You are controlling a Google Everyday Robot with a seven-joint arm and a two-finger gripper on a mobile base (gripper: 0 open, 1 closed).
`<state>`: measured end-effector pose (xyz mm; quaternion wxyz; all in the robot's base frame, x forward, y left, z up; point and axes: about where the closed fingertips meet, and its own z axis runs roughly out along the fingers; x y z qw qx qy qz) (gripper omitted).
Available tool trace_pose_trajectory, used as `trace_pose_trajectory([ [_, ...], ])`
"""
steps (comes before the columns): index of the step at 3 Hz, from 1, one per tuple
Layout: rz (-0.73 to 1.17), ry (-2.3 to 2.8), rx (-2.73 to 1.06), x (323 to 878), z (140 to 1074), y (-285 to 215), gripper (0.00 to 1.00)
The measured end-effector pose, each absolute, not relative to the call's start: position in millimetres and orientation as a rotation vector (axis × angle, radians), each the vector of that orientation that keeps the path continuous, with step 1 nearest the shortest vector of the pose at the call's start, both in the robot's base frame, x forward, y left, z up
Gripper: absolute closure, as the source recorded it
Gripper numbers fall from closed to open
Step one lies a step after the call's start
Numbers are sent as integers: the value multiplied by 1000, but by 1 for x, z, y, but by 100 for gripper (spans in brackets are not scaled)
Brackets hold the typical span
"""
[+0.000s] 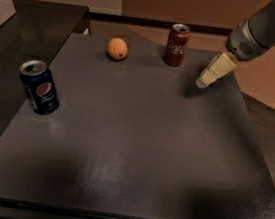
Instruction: Knock coke can over
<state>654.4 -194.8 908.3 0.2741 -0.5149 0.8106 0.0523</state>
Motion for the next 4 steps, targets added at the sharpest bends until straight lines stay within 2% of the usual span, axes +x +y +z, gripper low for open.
trace_pose_trajectory([
  [2,255,2160,-1253,717,896,-181,0],
  [4,356,2089,-1169,756,902,-160,0],
])
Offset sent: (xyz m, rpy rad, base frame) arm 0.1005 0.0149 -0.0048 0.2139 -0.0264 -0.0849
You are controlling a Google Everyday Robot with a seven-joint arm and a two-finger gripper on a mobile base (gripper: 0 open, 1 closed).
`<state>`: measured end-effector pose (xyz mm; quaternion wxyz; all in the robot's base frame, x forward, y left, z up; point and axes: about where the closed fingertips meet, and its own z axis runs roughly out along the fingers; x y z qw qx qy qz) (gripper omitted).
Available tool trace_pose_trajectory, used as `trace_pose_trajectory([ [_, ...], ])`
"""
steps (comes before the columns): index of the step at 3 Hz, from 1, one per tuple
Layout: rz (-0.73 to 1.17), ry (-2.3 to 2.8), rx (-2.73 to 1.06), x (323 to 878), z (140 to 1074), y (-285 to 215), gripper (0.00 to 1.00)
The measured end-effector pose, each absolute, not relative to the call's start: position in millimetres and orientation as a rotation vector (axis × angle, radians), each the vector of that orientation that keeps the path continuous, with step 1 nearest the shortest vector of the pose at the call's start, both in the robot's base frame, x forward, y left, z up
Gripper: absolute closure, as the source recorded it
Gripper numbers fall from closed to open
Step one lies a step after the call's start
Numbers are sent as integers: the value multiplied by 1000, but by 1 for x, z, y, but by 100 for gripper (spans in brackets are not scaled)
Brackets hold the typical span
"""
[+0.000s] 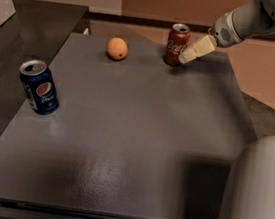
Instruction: Knock coke can over
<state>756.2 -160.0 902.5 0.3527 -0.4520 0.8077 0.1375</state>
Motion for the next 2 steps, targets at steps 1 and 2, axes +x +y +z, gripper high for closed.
trace_pose_trajectory([
  [1,385,2051,-1137,769,909,-149,0],
  [2,404,2014,-1092,778,914,-141,0],
])
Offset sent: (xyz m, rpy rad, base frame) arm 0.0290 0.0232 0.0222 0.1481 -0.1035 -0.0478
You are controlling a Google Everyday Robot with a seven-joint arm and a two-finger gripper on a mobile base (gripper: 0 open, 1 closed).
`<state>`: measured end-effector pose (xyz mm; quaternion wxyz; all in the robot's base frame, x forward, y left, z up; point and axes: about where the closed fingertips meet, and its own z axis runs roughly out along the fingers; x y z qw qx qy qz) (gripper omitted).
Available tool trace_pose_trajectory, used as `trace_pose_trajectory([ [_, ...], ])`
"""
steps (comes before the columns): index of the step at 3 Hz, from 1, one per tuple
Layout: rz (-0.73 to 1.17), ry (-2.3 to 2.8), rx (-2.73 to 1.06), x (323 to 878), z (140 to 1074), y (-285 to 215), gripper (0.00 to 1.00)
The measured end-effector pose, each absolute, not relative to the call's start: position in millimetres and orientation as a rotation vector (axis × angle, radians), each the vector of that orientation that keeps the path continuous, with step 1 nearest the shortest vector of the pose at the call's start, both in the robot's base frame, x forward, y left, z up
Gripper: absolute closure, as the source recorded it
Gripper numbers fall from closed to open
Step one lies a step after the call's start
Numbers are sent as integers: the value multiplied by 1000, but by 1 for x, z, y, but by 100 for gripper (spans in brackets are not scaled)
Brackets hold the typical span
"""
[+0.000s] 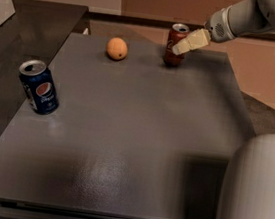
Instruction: Knock coke can over
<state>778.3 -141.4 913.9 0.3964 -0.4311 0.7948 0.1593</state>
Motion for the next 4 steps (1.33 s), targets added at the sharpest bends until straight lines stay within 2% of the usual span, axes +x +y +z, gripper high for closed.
trace_pose_trajectory([
  [4,517,1926,-1010,787,900,-117,0],
])
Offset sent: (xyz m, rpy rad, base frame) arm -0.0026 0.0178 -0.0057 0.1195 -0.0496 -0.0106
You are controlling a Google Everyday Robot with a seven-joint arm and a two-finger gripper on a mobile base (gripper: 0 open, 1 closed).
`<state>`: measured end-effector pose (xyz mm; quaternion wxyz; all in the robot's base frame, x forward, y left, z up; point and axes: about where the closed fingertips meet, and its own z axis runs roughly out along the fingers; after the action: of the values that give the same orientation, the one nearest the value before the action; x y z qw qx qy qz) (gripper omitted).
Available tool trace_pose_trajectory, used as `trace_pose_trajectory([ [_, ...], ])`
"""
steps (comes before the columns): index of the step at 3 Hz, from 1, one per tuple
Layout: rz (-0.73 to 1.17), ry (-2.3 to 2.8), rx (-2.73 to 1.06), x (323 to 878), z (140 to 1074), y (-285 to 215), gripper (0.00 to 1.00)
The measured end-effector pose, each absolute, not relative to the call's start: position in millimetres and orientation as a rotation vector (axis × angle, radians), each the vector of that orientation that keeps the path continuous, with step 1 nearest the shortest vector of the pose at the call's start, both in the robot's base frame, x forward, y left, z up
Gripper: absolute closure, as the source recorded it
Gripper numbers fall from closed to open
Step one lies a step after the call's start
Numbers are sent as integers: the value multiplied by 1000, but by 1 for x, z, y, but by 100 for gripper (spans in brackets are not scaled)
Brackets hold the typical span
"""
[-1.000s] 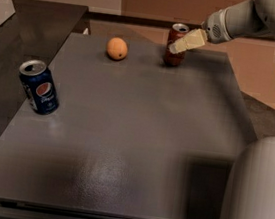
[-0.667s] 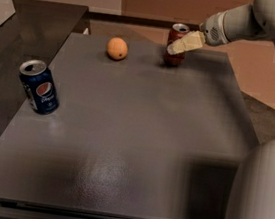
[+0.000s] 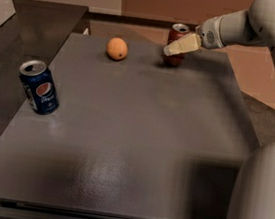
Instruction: Knock coke can over
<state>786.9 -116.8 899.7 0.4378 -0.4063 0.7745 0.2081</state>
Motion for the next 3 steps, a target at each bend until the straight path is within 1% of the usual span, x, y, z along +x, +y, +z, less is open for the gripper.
trace_pose_trajectory([
  [1,547,1909,-1003,790,897,-111,16],
  [2,568,1893,-995,792,898,-109,41],
  [3,575,1877,-994,792,901,-109,62],
])
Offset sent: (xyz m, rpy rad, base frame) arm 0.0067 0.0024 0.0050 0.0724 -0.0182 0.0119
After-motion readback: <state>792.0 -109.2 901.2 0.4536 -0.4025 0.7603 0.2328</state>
